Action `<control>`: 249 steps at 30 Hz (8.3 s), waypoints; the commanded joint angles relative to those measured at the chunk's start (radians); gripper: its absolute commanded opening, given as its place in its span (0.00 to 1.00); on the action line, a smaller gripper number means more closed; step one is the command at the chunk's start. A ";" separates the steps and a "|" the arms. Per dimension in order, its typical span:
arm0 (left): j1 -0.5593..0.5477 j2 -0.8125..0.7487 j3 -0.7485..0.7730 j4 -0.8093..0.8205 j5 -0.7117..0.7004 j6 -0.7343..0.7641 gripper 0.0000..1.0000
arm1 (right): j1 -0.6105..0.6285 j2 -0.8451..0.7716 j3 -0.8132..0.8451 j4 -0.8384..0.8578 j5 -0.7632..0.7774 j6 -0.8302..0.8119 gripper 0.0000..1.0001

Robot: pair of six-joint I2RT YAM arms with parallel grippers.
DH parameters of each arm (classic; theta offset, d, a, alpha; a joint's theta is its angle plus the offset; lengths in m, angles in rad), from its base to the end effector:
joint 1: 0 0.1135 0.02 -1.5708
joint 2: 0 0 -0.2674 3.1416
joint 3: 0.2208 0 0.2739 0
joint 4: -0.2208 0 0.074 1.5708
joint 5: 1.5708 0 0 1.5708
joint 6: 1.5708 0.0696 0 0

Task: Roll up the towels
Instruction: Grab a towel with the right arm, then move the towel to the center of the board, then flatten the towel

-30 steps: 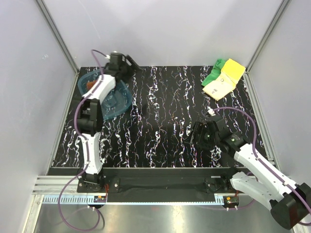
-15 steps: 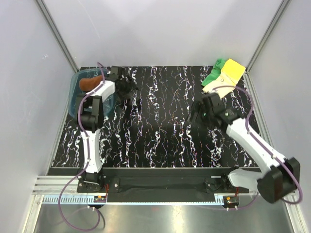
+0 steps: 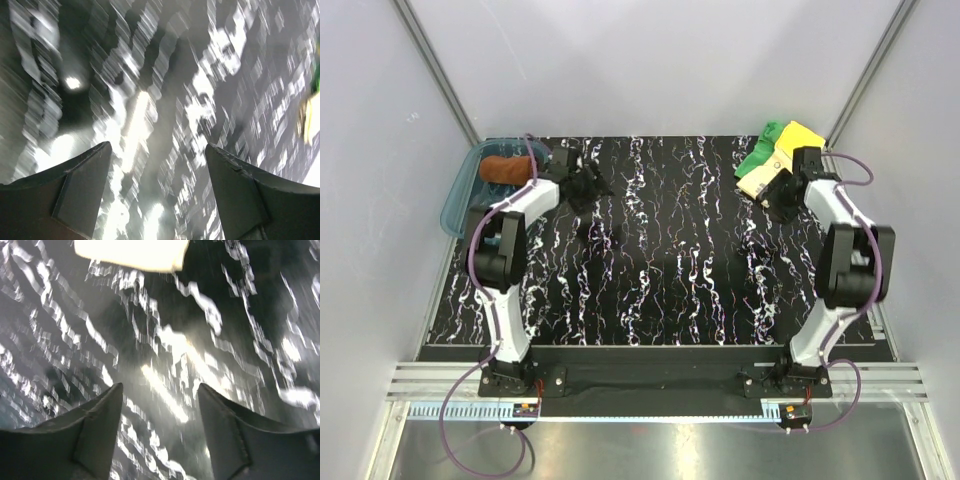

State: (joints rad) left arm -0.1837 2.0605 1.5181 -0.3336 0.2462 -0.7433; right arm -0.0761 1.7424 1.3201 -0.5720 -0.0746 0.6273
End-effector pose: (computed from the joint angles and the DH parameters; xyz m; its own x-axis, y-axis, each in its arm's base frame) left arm 0.4848 -0.1073 0.1542 -0.7798 -0.5227 -0.3447 -0.2677 0.7760 -0.5711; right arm 0.4114 -0.0262 0.2019 -0.6561 0.6371 -0.4046 0.5193 0.7701 0.3705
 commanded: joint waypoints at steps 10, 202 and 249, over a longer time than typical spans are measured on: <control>-0.158 -0.270 -0.470 0.363 0.076 0.004 0.81 | -0.076 0.373 0.369 0.063 -0.011 -0.012 0.50; -0.088 0.009 -0.050 0.091 0.076 0.266 0.64 | 0.812 -0.246 -0.171 0.076 -0.282 -0.100 0.00; -0.496 -0.723 -1.006 0.197 -0.050 -0.100 0.70 | 0.276 0.279 0.166 -0.008 -0.128 -0.166 0.67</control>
State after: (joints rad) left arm -0.6498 1.3231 0.5575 -0.1837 0.1642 -0.8005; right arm 0.1719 2.0094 1.4673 -0.6220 -0.1001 0.4572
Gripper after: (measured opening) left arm 0.699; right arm 0.678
